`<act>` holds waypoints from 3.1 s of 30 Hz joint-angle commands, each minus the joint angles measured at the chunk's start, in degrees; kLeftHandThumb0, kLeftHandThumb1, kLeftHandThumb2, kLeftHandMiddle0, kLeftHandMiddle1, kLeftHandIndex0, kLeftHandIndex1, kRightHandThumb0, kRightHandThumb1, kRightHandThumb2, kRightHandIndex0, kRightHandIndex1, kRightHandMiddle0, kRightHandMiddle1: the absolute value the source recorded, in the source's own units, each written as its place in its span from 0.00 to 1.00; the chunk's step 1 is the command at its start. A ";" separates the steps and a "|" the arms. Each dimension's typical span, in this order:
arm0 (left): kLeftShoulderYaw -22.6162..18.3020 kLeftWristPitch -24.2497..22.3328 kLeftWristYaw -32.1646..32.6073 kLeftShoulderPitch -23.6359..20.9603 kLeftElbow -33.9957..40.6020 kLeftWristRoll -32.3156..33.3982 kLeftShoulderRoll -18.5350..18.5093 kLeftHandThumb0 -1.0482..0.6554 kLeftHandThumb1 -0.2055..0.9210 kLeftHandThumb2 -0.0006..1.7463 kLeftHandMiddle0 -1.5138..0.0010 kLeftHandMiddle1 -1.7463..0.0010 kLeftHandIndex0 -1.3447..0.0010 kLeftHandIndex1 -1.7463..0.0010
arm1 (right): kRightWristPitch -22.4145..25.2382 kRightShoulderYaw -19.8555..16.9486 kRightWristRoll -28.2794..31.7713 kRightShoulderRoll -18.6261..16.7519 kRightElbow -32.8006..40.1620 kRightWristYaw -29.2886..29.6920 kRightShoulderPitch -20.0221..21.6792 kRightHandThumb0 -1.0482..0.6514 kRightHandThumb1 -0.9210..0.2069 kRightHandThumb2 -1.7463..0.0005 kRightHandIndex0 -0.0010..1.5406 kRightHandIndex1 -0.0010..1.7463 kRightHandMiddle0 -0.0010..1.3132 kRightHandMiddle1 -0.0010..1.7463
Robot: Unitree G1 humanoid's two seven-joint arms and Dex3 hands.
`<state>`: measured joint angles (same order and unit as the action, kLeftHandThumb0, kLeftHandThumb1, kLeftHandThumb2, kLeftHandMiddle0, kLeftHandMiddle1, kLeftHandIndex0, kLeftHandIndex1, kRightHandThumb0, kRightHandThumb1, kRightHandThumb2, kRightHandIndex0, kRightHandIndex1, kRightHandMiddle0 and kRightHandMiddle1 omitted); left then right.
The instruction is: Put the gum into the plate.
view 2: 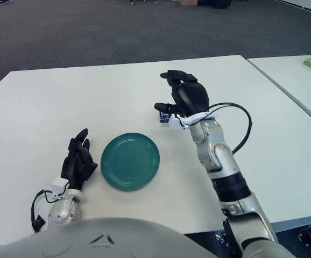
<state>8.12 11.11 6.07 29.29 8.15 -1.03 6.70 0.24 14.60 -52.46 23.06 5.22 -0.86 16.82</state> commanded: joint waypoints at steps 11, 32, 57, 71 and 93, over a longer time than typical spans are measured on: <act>0.10 -0.53 0.44 0.81 -0.35 -0.84 0.10 0.13 1.00 0.56 0.80 0.99 1.00 0.59 | -2.90 6.79 -1.25 0.73 -11.62 -0.44 6.17 0.16 0.00 0.68 0.30 0.01 0.05 0.49; 0.65 -2.07 0.47 2.14 2.37 -0.44 0.85 0.15 1.00 0.58 0.78 0.99 0.99 0.57 | -7.46 11.91 -0.15 0.04 -31.12 5.82 5.76 0.17 0.00 0.67 0.27 0.00 0.00 0.48; 0.74 -2.16 0.37 2.09 3.04 -1.50 0.45 0.15 1.00 0.57 0.78 1.00 1.00 0.57 | -8.97 16.19 -0.22 1.67 -45.46 6.53 8.43 0.18 0.00 0.70 0.28 0.00 0.00 0.45; 0.49 -1.86 0.21 1.85 2.60 -1.12 0.60 0.14 1.00 0.57 0.79 1.00 1.00 0.57 | -9.23 18.21 0.53 0.67 -53.33 7.85 11.39 0.18 0.00 0.64 0.29 0.01 0.00 0.42; -0.20 -1.27 0.04 0.78 0.80 -0.62 0.47 0.14 1.00 0.57 0.78 0.99 0.99 0.57 | -8.50 19.48 1.25 3.08 -49.41 5.03 10.13 0.17 0.00 0.61 0.30 0.00 0.00 0.43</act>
<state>8.31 10.71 6.42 30.34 10.37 -2.07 7.31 -9.26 32.41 -51.01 26.18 -41.06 8.39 28.71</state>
